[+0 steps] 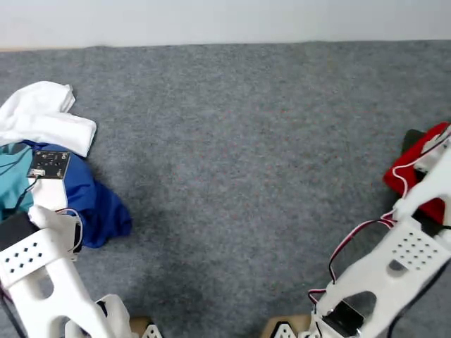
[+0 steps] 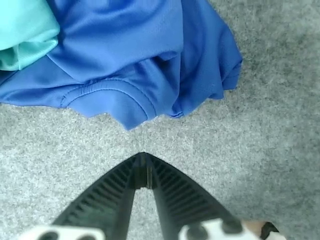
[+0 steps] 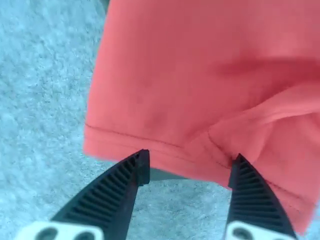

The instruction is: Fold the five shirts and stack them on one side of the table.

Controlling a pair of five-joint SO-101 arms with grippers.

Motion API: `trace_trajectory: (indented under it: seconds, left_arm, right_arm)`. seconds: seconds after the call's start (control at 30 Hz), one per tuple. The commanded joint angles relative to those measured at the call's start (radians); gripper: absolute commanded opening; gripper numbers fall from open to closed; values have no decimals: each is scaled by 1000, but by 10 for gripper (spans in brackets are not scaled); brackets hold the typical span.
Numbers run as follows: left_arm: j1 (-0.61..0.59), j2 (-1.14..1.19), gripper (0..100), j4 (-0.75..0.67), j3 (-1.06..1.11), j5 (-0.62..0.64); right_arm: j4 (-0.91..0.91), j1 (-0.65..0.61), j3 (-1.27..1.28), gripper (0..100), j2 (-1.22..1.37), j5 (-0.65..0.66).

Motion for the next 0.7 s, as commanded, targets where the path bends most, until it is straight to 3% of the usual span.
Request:
trace_trajectory:
  seconds: [0.0,0.43,0.67]
  left_arm:
    - [9,-21,4,-29,-8,-6]
    - [9,-21,4,-43,-8,-6]
    - [9,-21,4,-43,-7,-6]
  right_arm:
    - [-1,12,-58,263,-7,-23]
    - [96,234,-252,263,-15,58]
    - [97,213,-411,262,-16,58]
